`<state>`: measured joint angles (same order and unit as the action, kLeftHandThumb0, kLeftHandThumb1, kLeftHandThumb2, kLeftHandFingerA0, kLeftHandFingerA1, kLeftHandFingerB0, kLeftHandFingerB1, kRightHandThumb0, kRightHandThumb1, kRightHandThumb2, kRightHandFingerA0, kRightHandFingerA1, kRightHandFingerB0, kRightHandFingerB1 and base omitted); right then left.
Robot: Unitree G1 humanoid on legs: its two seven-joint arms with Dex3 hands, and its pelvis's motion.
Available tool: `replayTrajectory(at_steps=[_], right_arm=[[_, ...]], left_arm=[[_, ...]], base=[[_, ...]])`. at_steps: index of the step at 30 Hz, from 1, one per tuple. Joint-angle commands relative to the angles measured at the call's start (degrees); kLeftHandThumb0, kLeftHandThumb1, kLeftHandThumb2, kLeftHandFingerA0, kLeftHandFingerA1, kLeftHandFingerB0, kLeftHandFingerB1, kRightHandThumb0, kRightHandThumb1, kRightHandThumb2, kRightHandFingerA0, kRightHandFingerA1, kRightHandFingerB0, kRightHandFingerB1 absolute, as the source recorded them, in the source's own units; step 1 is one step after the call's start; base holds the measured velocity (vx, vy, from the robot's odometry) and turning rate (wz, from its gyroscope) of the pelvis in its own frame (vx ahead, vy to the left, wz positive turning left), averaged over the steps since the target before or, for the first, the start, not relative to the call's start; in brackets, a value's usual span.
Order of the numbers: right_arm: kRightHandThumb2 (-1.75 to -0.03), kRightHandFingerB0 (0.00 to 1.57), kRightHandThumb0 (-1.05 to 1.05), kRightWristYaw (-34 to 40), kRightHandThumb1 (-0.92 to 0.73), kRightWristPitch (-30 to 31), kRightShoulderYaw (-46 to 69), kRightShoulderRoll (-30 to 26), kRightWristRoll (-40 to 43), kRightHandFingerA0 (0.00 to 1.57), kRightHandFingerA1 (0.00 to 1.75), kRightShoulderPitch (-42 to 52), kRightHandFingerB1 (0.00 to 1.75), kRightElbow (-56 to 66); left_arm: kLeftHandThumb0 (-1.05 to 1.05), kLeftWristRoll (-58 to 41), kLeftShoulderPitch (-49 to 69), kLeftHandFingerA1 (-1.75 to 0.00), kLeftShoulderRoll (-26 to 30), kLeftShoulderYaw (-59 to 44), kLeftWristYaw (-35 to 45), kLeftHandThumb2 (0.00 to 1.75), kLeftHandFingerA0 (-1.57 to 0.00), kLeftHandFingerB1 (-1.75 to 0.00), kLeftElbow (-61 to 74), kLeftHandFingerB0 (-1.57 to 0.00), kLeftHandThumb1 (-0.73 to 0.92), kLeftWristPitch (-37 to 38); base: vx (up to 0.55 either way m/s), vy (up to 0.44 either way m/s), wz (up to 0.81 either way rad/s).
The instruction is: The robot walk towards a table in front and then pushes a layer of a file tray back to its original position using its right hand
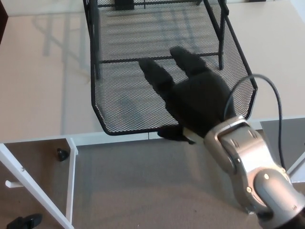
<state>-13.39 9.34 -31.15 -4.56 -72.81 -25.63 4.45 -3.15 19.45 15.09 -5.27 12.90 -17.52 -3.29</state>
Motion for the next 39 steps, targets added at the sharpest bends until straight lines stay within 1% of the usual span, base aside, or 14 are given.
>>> replayTrajectory(at_steps=[1,8,13,15,17,18,20,21,26,33,36,37,38,39], right_arm=[[-0.93,0.00,-0.91,0.62,-0.61,1.47,-0.15,1.24,0.48,0.00,0.00,-3.03,0.00,-2.66],[-0.91,0.00,-0.89,1.19,-0.60,2.96,0.37,2.14,1.35,0.00,0.00,-6.28,0.00,-9.40],[-0.90,0.00,-0.89,4.38,-0.59,2.75,1.27,2.01,3.72,0.00,0.00,-6.48,0.00,-14.71],[-0.92,0.00,-0.89,5.39,-0.60,2.43,1.36,1.21,3.94,0.00,0.01,-6.41,0.01,-15.99],[-0.93,0.00,-0.91,4.30,-0.61,2.46,1.53,0.40,4.37,0.00,0.01,-6.31,0.00,-16.13],[-0.93,0.00,-0.91,3.76,-0.61,2.01,2.14,-0.15,5.58,0.00,0.01,-6.05,0.00,-15.43],[-0.95,0.00,-0.92,3.10,-0.62,1.84,2.28,-0.87,6.09,0.00,0.01,-5.77,0.00,-14.12],[-0.96,0.00,-0.93,3.15,-0.63,1.55,2.61,-1.38,6.52,0.00,0.01,-6.09,0.00,-13.38],[-0.95,0.00,-0.92,1.26,-0.64,1.38,3.30,-2.65,7.87,0.00,0.00,-6.06,0.00,-7.55],[-0.96,0.00,-0.92,-0.61,-0.66,1.27,4.58,-2.89,9.87,0.00,0.00,-7.83,0.00,-0.50],[-0.97,0.00,-0.92,-3.11,-0.67,2.37,4.67,-2.67,9.54,0.00,0.00,-8.25,0.00,3.12],[-0.97,0.00,-0.92,-3.63,-0.67,2.41,4.77,-2.63,9.72,0.00,0.01,-8.22,0.00,4.19],[-0.97,0.00,-0.92,-4.16,-0.67,2.37,4.91,-2.59,10.03,0.00,0.01,-8.15,0.00,5.46],[-0.95,0.00,-0.91,-5.36,-0.65,2.47,5.05,-2.09,11.00,0.00,0.01,-7.40,0.00,8.32]], left_arm=[[-0.46,1.03,0.40,-0.41,0.81,0.06,-0.19,0.70,-0.24,-0.38,0.49,-0.21,0.59,-0.55],[-0.46,0.64,-0.17,-0.41,0.82,0.08,0.43,0.70,-0.23,-0.38,0.40,-0.21,0.59,-0.41],[-0.48,0.48,-0.12,-0.41,1.05,0.01,0.75,0.71,-0.24,-0.38,1.51,-0.22,0.58,-1.07],[-0.46,0.11,-0.40,-0.41,0.80,-0.04,1.06,0.70,-0.22,-0.38,1.23,-0.21,0.59,-0.71],[-0.46,-0.39,-0.65,-0.41,0.86,-0.32,1.50,0.70,-0.23,-0.38,1.29,-0.21,0.59,-0.96],[-0.43,0.13,-0.90,-0.36,1.12,-0.15,1.27,0.60,-0.28,-0.31,1.38,-0.23,0.64,-1.24],[-0.42,0.18,-0.96,-0.36,1.13,-0.22,1.23,0.59,-0.28,-0.32,1.41,-0.23,0.63,-1.22],[-0.47,0.11,-1.79,-0.42,1.11,-0.20,1.33,0.70,-0.24,-0.39,0.87,-0.22,0.58,-1.01],[-0.48,-0.15,-1.44,-0.41,1.25,-0.34,2.19,0.71,-0.21,-0.38,0.07,-0.19,0.60,0.01],[-0.47,0.66,-1.29,-0.43,1.08,-0.11,1.41,0.70,-0.24,-0.39,-0.11,-0.22,0.58,0.33],[-0.48,0.87,-1.63,-0.42,1.15,-0.04,1.24,0.71,-0.25,-0.39,-0.47,-0.22,0.57,0.22],[-0.43,0.79,-1.70,-0.37,1.09,-0.10,1.21,0.59,-0.28,-0.32,-0.52,-0.23,0.63,0.16],[-0.43,0.57,-1.75,-0.37,0.97,-0.23,1.22,0.59,-0.28,-0.32,-0.52,-0.23,0.63,0.04],[-0.47,0.11,-2.05,-0.43,0.65,-0.58,1.07,0.70,-0.24,-0.39,-0.75,-0.23,0.56,-0.11]], base=[[0.00,0.000,0.00],[0.00,0.000,0.00],[0.00,0.000,0.00],[0.00,0.000,0.00],[0.00,0.000,0.00],[0.00,0.000,0.00],[0.00,0.000,0.00],[0.00,0.000,0.00],[0.00,0.000,0.00],[0.00,0.000,0.00],[0.00,0.000,0.00],[0.00,0.000,0.00],[0.00,0.000,0.00],[0.00,0.000,0.00]])
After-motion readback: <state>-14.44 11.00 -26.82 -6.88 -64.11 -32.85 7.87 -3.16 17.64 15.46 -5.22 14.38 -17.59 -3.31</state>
